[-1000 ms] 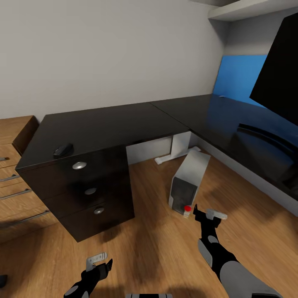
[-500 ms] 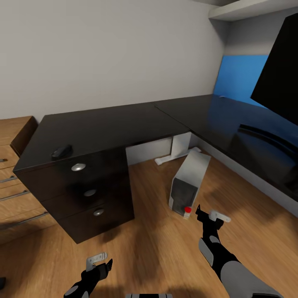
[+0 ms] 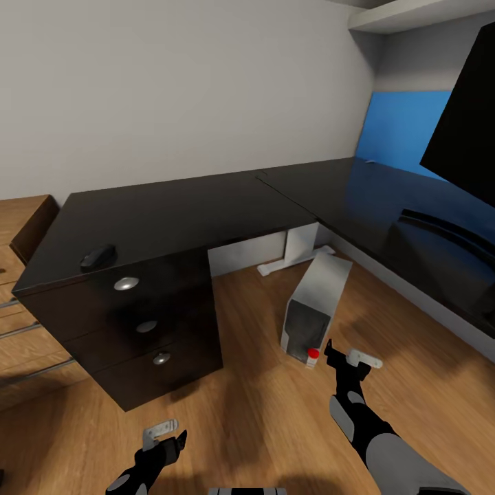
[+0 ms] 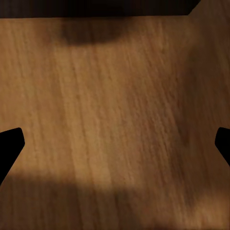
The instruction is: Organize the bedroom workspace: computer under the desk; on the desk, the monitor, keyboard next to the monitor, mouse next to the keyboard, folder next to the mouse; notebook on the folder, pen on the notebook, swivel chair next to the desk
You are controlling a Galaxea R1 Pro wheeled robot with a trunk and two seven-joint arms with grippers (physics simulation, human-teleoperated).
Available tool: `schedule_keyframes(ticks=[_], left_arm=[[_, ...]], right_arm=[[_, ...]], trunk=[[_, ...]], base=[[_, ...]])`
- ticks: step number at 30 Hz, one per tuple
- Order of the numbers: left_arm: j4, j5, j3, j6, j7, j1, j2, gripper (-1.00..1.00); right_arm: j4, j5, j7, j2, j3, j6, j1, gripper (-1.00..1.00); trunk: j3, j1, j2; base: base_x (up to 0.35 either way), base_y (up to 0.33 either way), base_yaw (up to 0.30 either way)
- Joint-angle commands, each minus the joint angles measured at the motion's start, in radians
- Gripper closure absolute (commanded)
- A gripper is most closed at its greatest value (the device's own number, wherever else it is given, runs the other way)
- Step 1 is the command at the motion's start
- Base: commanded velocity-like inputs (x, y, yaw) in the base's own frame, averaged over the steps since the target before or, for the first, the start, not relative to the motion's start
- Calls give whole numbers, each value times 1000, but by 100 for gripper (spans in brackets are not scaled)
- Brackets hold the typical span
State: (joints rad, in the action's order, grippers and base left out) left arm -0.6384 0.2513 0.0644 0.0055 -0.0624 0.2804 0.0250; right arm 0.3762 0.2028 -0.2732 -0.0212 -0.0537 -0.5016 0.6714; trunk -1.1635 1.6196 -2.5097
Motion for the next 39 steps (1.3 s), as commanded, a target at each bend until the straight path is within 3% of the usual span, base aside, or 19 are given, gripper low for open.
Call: schedule_keyframes(ticks=[1, 39], left_arm=[[0, 9, 4, 1, -7, 0, 1, -100], [0, 9, 3, 0, -8, 0, 1, -100]], right_arm=[[0, 2, 2, -1, -4, -4, 1, -100], [0, 3, -1, 0, -9, -5, 1, -100]], trunk=[[-1, 0, 0], [-1, 0, 0]], base=[[7, 0, 0], [63, -27, 0]])
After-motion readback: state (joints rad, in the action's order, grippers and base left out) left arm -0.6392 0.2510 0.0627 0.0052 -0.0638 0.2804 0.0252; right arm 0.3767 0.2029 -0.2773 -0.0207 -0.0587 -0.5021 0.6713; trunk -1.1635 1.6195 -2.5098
